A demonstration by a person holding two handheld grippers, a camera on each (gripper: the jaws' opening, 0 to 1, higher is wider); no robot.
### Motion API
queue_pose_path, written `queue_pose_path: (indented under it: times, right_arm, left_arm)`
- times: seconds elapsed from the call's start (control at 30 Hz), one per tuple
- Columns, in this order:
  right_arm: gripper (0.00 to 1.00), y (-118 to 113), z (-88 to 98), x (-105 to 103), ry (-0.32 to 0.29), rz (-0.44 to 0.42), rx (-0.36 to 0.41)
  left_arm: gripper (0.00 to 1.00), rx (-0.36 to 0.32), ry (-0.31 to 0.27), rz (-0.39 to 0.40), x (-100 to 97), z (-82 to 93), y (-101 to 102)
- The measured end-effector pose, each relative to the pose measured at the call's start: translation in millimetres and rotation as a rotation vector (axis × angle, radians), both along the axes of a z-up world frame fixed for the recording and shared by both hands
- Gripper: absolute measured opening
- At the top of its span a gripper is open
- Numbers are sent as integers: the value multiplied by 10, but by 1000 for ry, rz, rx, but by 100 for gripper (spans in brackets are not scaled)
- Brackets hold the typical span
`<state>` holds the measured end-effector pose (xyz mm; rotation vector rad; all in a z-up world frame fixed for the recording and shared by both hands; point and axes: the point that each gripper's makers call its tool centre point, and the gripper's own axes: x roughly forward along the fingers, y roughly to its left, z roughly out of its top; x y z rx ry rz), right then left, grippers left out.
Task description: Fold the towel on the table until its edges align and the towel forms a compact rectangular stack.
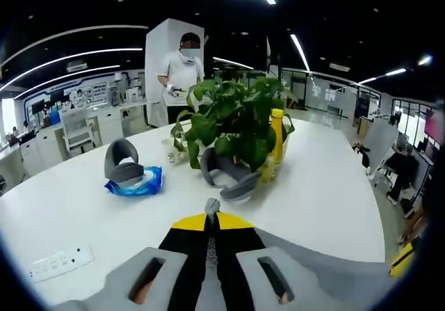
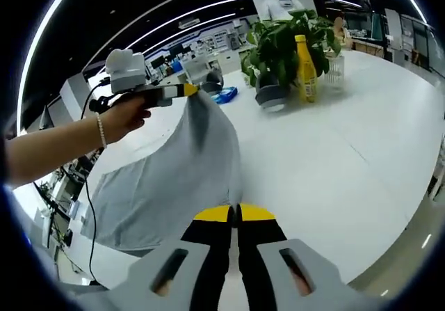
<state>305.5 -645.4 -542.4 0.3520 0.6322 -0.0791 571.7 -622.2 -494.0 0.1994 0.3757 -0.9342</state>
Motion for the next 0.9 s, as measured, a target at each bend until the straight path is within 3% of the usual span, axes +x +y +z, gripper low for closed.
queue_pose_path:
  times: [0.27,0.9]
  right_arm:
    - [0,-71,165,-55,-20,-14,-13]
    - [0,-289,503,-236,-70,-66,-61]
  left_arm:
    - [3,20,-21,-35,-124,83,-56]
    - [3,-34,-51,-76,-362,456,-263]
